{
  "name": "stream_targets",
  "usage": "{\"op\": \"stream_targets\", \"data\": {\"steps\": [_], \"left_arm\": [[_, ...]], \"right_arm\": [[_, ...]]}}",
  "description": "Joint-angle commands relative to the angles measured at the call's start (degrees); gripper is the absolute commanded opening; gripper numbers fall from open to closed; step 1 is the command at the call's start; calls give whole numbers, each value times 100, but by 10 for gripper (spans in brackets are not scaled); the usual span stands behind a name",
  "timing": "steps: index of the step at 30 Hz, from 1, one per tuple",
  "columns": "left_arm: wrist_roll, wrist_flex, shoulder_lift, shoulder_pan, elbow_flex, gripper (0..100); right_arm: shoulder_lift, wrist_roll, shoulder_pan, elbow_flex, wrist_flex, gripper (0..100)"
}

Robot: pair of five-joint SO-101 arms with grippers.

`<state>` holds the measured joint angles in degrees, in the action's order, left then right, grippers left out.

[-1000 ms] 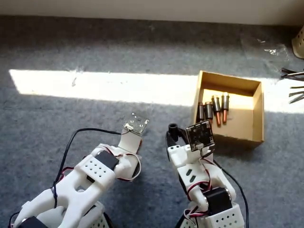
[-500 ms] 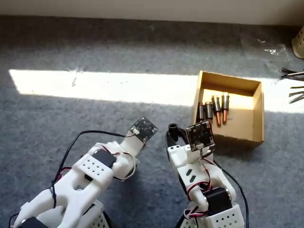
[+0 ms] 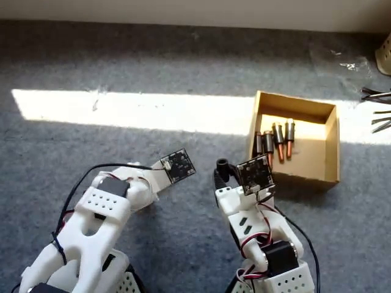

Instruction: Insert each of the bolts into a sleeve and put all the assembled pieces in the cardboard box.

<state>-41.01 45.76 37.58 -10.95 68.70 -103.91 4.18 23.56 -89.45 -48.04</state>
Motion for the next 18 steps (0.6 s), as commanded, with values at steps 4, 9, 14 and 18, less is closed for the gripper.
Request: {"op": "stream_targets", "data": {"steps": [4,9,14,18], "left_arm": [[-1486,167,66,725,-998,5],[-1600,193,66,945,-1411,5],[-1943,176,66,752,-1631,7],[-3640,193,31,409,-1305,8]], "right_arm": [[-75,88,-57,57,-31,26],[-75,97,-57,57,-31,26],[-75,97,-57,57,-31,26],[-75,97,-57,57,-31,26]]}}
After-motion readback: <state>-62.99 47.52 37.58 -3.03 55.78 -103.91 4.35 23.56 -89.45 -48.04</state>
